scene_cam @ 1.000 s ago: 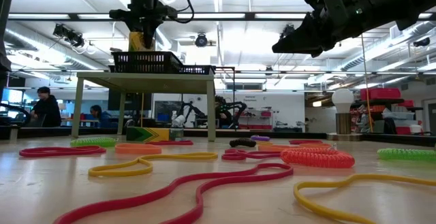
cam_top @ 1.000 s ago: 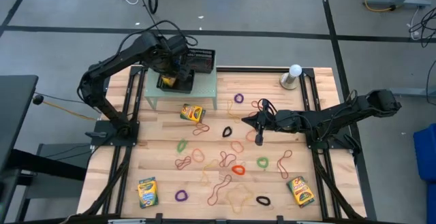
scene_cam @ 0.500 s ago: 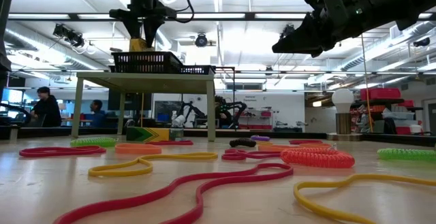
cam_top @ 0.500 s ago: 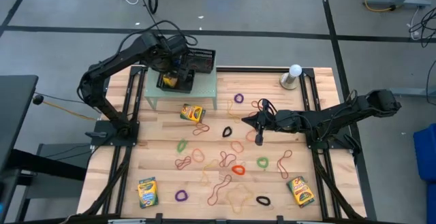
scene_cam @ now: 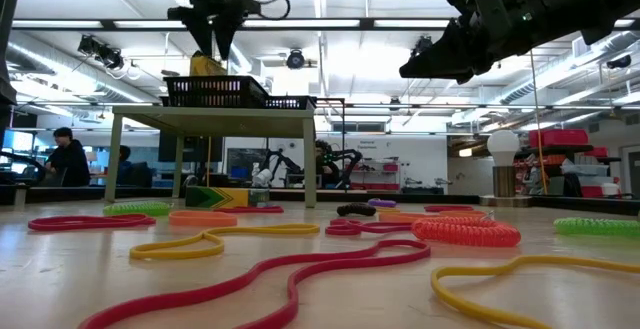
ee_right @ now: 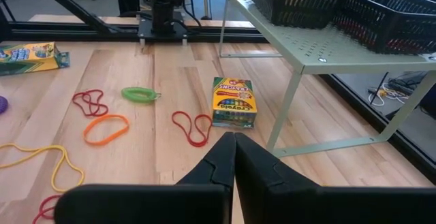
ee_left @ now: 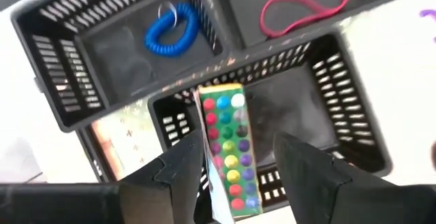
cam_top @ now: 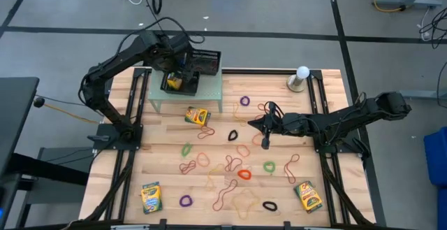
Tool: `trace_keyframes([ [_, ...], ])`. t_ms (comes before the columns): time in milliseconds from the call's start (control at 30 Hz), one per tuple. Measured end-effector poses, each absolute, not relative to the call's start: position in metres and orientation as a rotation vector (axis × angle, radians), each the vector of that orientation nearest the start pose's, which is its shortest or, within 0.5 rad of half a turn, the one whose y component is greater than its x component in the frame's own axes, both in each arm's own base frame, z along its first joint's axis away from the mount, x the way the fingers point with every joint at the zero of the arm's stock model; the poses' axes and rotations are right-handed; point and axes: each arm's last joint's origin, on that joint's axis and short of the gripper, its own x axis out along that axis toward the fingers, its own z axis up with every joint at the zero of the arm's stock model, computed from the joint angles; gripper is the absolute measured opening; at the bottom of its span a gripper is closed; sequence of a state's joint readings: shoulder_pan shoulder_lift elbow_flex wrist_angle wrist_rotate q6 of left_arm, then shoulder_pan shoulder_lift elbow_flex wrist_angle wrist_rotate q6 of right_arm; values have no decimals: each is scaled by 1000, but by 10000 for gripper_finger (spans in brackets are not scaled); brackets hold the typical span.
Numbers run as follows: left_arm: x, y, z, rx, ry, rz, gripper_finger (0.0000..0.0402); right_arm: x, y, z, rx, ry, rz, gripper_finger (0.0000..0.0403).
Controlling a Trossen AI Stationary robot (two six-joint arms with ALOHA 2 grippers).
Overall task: Pick & Place Office Desk Supplies
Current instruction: Put the orange rubber band into the top right black bin
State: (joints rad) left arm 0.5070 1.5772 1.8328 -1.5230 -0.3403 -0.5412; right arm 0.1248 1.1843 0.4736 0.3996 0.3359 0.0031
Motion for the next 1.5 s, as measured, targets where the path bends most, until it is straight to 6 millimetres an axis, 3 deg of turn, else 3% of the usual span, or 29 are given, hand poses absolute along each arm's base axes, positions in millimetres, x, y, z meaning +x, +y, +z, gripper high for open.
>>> trace_keyframes([
  [167, 236, 127, 419, -466, 1020, 976, 176, 235, 20, 205, -69, 303, -210, 13],
  [300, 245, 103, 426, -279, 1034, 851, 153, 235, 20, 205, -69, 303, -210, 13],
  [433, 256, 65, 422, -81, 1020, 650, 117, 235, 20, 205, -69, 303, -209, 13],
  [600, 258, 19, 403, 63, 873, 393, 75, 235, 20, 204, -69, 304, -210, 13],
  [767, 252, -17, 366, 124, 652, 208, 47, 235, 20, 205, -69, 296, -220, 13],
  [1033, 250, -63, 284, 221, 346, 16, 35, 237, 19, 210, -53, 241, -238, 13],
  [1267, 243, -70, 223, 126, 119, -6, 34, 237, 19, 210, -38, 241, -239, 13],
  [1367, 245, -70, 208, 50, 130, 2, 34, 237, 19, 211, -4, 229, -242, 13],
  [1500, 248, -77, 195, 74, 182, -21, 34, 236, 22, 208, 57, 252, -212, 13],
])
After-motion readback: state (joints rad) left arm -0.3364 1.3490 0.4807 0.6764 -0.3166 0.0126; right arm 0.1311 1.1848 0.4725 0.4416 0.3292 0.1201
